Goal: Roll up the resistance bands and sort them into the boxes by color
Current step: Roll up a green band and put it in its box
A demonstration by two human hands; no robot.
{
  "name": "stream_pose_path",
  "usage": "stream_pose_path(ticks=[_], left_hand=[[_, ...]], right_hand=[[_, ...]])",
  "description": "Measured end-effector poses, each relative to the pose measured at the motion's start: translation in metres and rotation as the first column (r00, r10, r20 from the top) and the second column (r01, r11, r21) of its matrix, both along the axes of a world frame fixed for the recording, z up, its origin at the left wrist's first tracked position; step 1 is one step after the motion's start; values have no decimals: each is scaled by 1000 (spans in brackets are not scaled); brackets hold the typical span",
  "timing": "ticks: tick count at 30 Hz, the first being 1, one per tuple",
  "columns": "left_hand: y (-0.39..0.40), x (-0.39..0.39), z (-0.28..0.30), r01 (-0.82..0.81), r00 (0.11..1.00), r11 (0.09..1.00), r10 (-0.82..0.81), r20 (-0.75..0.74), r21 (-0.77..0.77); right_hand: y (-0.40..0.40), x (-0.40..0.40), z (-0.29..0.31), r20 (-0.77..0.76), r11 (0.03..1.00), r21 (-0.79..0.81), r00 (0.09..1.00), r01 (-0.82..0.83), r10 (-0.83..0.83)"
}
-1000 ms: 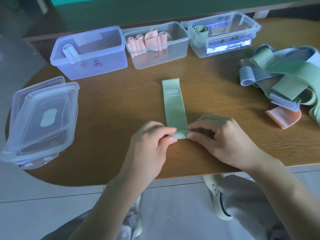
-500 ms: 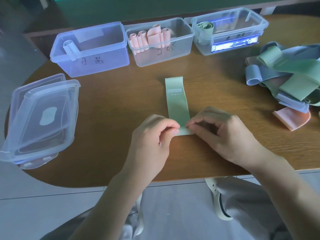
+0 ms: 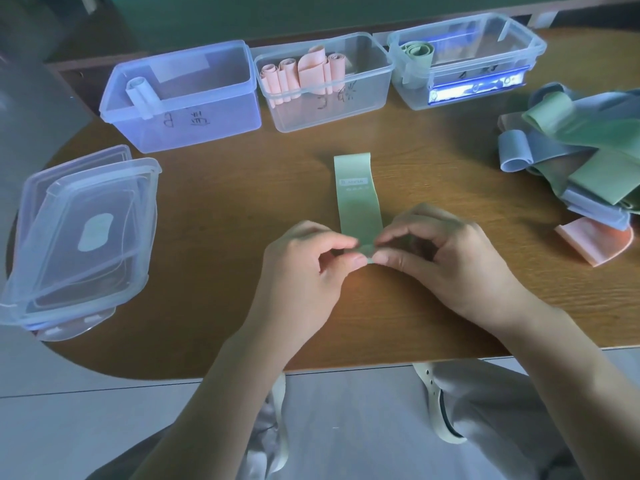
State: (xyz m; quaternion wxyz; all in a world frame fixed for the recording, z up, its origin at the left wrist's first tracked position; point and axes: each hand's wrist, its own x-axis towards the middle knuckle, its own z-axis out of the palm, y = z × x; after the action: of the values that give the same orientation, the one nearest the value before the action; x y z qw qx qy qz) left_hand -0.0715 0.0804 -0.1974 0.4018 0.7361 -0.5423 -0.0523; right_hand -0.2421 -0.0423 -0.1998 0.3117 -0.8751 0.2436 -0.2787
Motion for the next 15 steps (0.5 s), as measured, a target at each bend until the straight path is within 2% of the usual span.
stream_pose_path(ticks=[4, 8, 12, 15], left_hand=[[-4, 4, 1, -9, 1000, 999, 10, -18, 31], [-5, 1, 2, -95, 992, 995, 93, -81, -29], [-6, -2, -1, -90, 996, 993, 89, -18, -78], [-5, -2, -2, -70, 997, 997, 71, 16, -33]], right_hand=[[-2, 3, 0, -19, 999, -7, 999, 38, -38], [-5, 5, -1, -25, 998, -13, 998, 65, -65], [-6, 7, -2, -25, 996, -16, 996, 90, -91], [-5, 8, -2, -43, 991, -71, 993, 111, -114]])
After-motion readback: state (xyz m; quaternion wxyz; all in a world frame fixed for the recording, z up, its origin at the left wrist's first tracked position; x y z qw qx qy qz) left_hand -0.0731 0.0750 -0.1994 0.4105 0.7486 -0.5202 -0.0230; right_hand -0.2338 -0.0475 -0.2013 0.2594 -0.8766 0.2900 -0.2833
